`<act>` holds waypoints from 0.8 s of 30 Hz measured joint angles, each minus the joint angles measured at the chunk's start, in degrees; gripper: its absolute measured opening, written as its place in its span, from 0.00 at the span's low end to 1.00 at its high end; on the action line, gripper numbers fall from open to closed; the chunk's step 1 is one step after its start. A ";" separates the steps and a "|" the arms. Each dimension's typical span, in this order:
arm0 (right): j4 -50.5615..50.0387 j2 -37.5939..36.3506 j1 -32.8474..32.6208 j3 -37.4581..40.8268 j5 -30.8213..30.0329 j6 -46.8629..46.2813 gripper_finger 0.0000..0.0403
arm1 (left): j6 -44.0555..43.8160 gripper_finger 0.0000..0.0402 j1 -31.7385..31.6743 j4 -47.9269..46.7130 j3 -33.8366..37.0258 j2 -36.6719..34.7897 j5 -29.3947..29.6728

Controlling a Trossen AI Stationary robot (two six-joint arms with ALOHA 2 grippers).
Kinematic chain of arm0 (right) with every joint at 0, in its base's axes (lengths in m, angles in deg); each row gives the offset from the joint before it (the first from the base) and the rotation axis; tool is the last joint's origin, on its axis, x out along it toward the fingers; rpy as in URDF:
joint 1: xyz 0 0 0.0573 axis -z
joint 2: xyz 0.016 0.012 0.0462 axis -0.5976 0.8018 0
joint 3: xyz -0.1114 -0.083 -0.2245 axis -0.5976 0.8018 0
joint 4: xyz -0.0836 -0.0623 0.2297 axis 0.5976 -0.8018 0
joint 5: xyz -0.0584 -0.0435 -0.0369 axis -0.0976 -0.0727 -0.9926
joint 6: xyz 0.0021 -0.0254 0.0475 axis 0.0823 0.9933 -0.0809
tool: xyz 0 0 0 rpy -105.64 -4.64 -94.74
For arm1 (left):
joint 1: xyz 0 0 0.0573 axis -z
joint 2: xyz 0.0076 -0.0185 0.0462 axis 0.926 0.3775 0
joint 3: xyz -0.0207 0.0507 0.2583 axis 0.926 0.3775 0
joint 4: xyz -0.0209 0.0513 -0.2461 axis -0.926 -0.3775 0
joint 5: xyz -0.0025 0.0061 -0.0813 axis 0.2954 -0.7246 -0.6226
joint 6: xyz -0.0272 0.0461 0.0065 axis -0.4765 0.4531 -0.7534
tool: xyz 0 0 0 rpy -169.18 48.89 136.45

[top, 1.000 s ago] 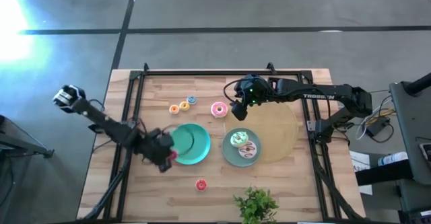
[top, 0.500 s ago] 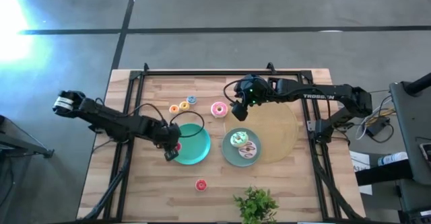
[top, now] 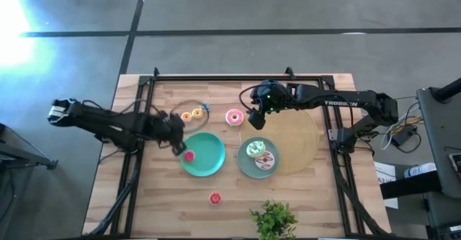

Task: Pick & Place donuts
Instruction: Put the small white donut on the blue plate

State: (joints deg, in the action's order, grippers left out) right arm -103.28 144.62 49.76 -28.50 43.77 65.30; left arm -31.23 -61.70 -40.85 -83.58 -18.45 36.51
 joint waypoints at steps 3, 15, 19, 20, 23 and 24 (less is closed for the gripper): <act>0.00 0.00 0.59 0.02 0.00 -0.01 0.54 | 1.76 0.28 -9.68 2.81 2.08 0.54 -6.58; -0.15 0.00 0.83 0.02 0.02 -1.82 0.54 | 10.82 0.29 -43.77 21.95 7.91 6.60 -21.20; -0.17 0.00 0.83 0.02 0.02 -2.20 0.54 | 14.62 0.29 -44.54 21.51 7.93 9.80 -24.03; -0.17 0.00 0.83 0.02 0.02 -2.22 0.54 | 15.28 0.29 -44.42 21.44 7.96 10.63 -25.20; -0.17 0.00 0.83 0.02 0.00 -2.22 0.54 | 15.85 0.29 -43.99 22.30 7.97 13.37 -25.78; -0.16 0.00 0.83 0.02 0.00 -2.22 0.54 | 16.06 0.29 -44.00 23.04 8.00 14.17 -25.27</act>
State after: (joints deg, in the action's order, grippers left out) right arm -103.44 144.62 50.59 -28.48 43.77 63.09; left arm -15.17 -105.70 -17.82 -75.58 -4.29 11.24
